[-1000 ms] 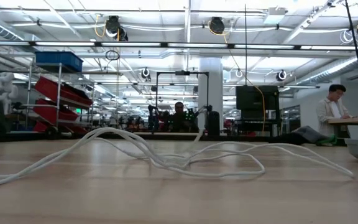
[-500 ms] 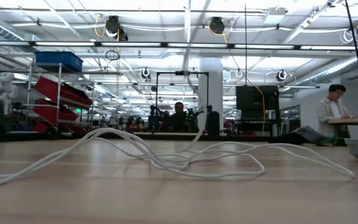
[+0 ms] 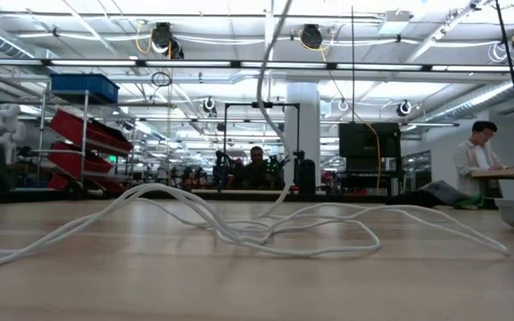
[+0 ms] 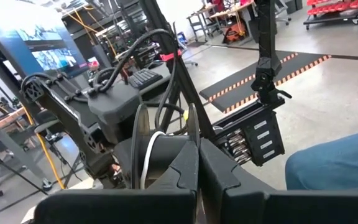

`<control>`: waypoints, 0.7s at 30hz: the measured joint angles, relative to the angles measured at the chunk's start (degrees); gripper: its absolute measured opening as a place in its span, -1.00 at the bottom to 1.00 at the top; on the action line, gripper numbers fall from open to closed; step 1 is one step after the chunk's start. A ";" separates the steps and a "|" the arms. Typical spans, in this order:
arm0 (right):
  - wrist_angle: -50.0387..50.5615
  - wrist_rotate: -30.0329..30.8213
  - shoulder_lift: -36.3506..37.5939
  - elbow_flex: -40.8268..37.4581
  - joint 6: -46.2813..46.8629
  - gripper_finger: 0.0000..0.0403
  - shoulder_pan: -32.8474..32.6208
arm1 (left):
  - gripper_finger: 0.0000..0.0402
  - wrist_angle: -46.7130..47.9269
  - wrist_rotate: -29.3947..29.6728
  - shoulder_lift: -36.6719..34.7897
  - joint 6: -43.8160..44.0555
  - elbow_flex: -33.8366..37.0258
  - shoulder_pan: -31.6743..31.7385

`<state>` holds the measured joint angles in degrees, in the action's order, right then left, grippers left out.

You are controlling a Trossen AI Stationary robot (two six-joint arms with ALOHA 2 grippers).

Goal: Coil cords
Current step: Coil the white cable wire onto the spool

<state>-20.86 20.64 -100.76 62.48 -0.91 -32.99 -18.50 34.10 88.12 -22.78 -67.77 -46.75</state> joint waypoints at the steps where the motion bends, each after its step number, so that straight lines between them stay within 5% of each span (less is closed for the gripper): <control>1: 0.01 0.09 -0.33 0.00 0.04 -0.08 0.23 | -0.99 0.01 0.36 0.00 -0.01 0.00 -0.21; 21: 2.14 0.68 -0.93 0.00 3.67 -0.60 1.09 | -0.99 -0.22 2.87 0.00 -0.07 0.00 -2.31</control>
<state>-18.72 21.32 -101.69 62.48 2.76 -31.90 -18.72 36.97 88.12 -22.85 -67.77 -49.06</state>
